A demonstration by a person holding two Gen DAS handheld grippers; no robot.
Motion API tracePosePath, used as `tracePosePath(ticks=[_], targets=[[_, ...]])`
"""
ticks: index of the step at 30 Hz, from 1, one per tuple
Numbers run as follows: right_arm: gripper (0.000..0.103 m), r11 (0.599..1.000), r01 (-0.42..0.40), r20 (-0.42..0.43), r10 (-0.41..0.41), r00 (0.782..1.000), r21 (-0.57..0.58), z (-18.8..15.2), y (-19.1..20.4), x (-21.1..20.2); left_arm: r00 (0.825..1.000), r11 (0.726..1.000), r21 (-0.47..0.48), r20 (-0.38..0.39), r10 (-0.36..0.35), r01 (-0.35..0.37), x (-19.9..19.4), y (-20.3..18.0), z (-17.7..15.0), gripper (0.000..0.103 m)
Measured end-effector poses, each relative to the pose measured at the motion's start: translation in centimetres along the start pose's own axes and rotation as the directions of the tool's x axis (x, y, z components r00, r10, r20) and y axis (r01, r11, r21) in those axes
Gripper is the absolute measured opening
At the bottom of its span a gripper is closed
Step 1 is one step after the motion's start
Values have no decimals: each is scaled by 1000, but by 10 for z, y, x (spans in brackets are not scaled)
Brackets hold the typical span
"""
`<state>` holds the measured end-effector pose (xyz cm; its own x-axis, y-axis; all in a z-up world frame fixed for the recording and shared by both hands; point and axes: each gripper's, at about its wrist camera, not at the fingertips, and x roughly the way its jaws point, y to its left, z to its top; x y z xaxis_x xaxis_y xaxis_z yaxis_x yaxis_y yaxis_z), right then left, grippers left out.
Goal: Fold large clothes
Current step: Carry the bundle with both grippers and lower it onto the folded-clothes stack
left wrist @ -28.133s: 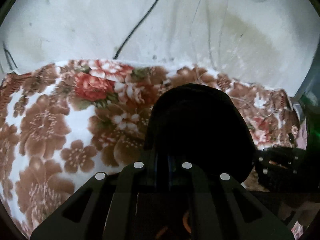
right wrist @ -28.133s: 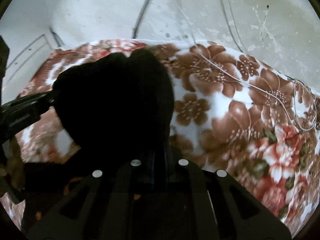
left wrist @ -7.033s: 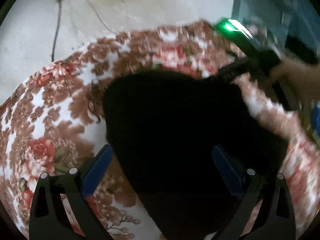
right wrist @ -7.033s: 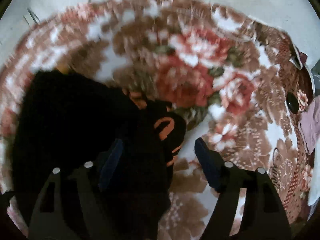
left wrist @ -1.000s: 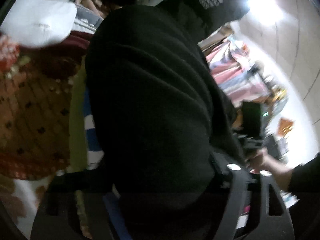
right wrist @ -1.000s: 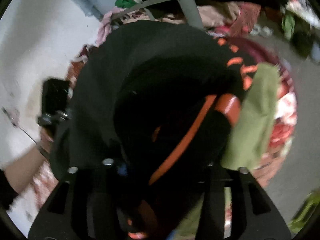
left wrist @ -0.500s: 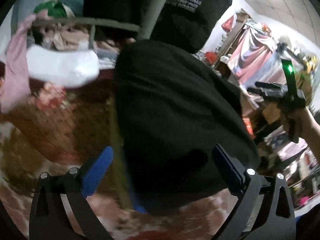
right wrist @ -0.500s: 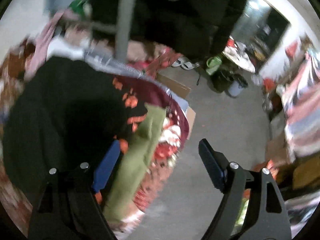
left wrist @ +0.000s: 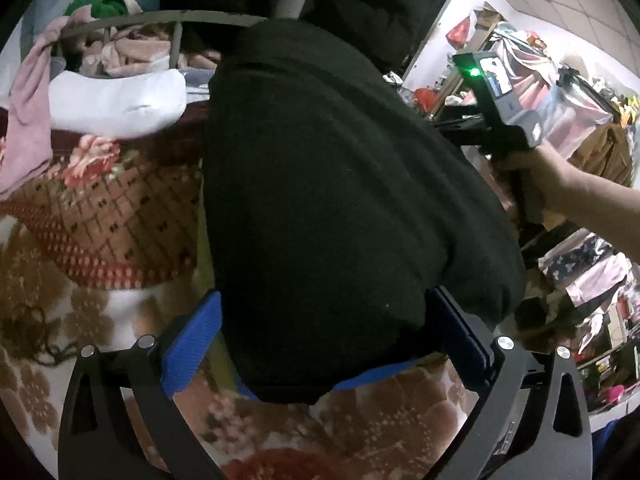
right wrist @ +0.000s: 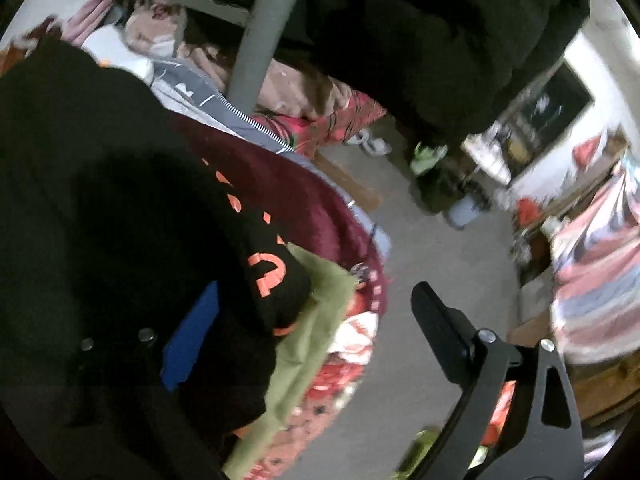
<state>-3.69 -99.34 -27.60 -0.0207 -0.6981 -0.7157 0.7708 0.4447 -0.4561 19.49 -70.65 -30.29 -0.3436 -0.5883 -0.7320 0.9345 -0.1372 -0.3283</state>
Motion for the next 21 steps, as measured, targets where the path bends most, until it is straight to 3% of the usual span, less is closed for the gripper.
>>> tracePosePath(ticks=[3, 6, 9, 11, 14, 16, 18, 21], targets=[[92, 997, 76, 53, -77, 996, 18, -4, -9, -41, 999, 999, 5, 18, 41, -41, -16, -6, 6, 97], [94, 998, -27, 143, 19, 990, 55, -16, -1, -101, 992, 995, -1, 85, 96, -96, -44, -7, 18, 97], [94, 979, -188, 156, 175, 972, 73, -36, 29, -135, 989, 995, -17, 117, 95, -93, -56, -11, 29, 97], [94, 967, -240, 134, 228, 964, 83, -52, 50, -136, 988, 995, -21, 115, 103, -101, -52, -16, 30, 97], [94, 965, -243, 61, 237, 969, 101, -75, 65, -115, 988, 991, -10, 64, 137, -137, -30, -28, 22, 97], [94, 956, -262, 28, 260, 965, 134, -89, 61, -99, 989, 989, 9, 24, 149, -149, -11, -36, 9, 98], [95, 958, -254, 7, 256, 967, 134, -100, 52, -86, 984, 985, 16, 43, 172, -173, -6, -40, 0, 99], [95, 960, -251, -7, 254, 967, 126, -115, 38, -81, 980, 980, -18, 14, 196, -196, -1, -38, -12, 99]])
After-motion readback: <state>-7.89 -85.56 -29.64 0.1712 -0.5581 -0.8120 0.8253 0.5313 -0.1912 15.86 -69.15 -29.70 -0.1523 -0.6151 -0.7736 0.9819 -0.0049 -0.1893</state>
